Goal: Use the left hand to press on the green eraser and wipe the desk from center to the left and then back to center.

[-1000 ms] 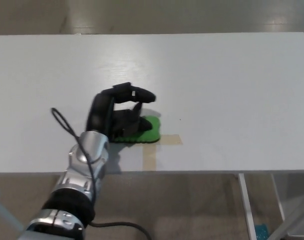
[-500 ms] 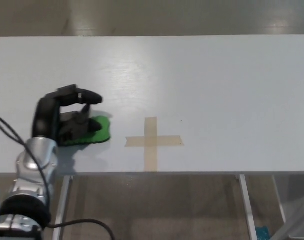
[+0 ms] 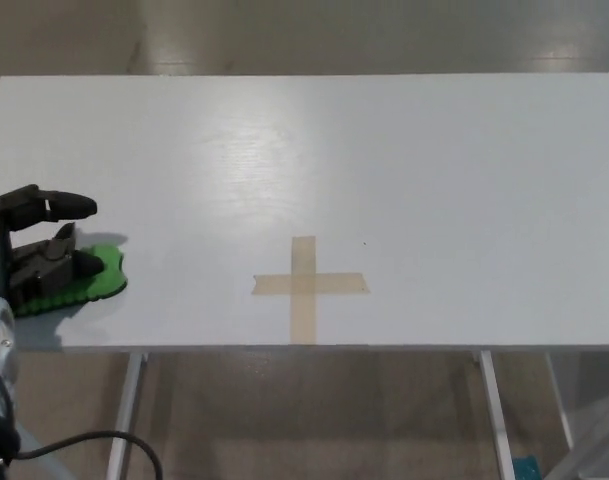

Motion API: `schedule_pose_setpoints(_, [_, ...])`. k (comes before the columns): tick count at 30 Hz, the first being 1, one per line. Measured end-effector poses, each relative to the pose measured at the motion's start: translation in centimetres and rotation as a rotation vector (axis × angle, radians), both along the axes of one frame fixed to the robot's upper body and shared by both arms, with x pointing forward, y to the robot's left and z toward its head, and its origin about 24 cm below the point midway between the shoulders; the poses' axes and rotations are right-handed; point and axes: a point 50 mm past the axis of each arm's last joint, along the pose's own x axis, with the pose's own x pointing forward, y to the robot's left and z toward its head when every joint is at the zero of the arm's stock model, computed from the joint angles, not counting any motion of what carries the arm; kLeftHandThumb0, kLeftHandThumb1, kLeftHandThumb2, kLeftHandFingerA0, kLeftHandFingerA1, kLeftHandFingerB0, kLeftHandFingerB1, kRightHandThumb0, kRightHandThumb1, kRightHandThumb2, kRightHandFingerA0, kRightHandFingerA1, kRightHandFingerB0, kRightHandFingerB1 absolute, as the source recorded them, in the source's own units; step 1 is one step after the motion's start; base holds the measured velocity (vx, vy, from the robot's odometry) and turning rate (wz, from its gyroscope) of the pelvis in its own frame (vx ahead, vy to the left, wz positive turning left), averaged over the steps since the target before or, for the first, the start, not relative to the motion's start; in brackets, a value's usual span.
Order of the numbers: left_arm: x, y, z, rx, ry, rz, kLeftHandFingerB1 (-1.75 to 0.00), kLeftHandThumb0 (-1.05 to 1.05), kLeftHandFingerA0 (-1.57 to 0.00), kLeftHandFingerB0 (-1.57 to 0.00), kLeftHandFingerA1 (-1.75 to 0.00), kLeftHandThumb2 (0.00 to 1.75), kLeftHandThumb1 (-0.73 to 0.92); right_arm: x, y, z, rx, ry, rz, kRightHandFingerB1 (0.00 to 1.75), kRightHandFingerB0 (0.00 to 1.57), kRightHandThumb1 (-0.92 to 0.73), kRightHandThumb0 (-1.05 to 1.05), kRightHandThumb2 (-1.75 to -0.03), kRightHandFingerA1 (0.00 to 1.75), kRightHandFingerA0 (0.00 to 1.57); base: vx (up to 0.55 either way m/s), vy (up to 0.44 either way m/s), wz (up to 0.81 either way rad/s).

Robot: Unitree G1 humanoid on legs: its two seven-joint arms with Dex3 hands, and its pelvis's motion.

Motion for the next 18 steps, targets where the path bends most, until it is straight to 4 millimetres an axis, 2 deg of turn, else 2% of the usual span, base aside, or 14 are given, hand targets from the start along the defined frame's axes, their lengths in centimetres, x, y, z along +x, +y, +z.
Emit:
schedule_pose_setpoints(10, [-0.4,1.1,0.0,-0.014,0.016,0.018,-0.94,-0.13,-1.12,-0.9,-0.75,0.66,0.82,-0.2,0.0,-0.1,0.007,0.006,-0.011,0.4,0.5,-0.74,-0.38,-0.62,0.5,0.64,0.0,0.0,0.0])
schedule_pose_setpoints(14, [0.0,0.3,0.0,-0.012,0.012,0.0,-0.9,-0.16,-1.11,-0.93,-0.75,0.7,0.78,-0.3,0.2,-0.2,0.023,0.006,-0.025,0.4,0.5,-0.74,-0.38,-0.62,0.5,0.64,0.0,0.0,0.0])
schedule_pose_setpoints(18, [0.5,-1.3,0.0,0.001,-0.001,-0.044,-0.9,-0.17,-1.11,-0.94,-0.76,0.71,0.78,-0.2,0.2,-0.2,0.031,0.003,-0.032,0.4,0.5,-0.74,-0.38,-0.62,0.5,0.64,0.0,0.0,0.0])
